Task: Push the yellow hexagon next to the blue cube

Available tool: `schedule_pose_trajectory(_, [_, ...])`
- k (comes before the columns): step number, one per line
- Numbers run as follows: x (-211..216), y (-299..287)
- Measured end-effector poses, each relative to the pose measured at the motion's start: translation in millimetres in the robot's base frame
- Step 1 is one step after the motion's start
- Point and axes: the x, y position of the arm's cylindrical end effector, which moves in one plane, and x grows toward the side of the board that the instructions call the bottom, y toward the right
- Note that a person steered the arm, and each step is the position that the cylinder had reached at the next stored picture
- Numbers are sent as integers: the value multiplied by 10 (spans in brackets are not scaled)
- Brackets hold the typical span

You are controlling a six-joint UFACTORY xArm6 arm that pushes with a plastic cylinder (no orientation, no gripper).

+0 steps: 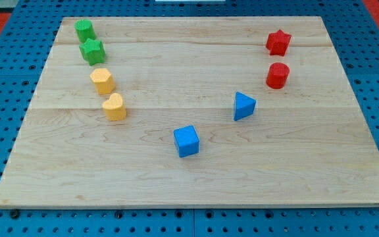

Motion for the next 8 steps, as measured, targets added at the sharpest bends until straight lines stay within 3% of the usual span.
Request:
schedule_pose_trajectory(1, [-99,-336])
schedule_pose_trajectory(3, [-370,-1825])
schedule_pose_trajectory(4, [-726,-1871])
schedule_pose_trajectory(5, [-1009,-2281])
schedule_pose_trajectory(8, [-1429,-4597])
